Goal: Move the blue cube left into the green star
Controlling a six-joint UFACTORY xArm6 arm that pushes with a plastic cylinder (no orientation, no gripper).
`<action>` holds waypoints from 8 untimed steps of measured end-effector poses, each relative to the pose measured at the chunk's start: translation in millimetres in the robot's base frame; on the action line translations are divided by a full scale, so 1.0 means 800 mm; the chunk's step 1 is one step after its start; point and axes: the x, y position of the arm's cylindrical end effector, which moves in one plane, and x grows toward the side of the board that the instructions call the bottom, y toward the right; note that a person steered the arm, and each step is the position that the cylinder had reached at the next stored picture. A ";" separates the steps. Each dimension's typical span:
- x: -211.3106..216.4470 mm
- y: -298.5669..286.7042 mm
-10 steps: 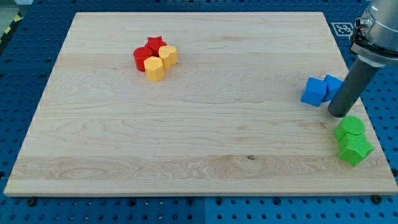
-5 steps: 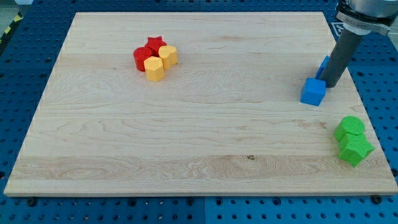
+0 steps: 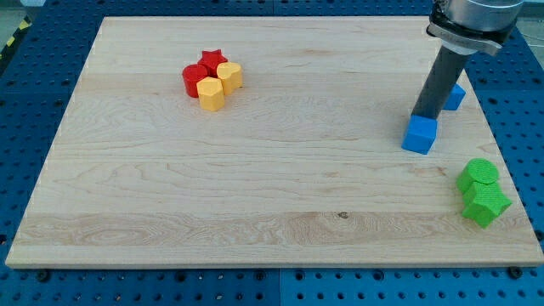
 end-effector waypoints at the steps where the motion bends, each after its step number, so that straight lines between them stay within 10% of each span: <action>1: 0.009 0.003; 8: 0.045 -0.029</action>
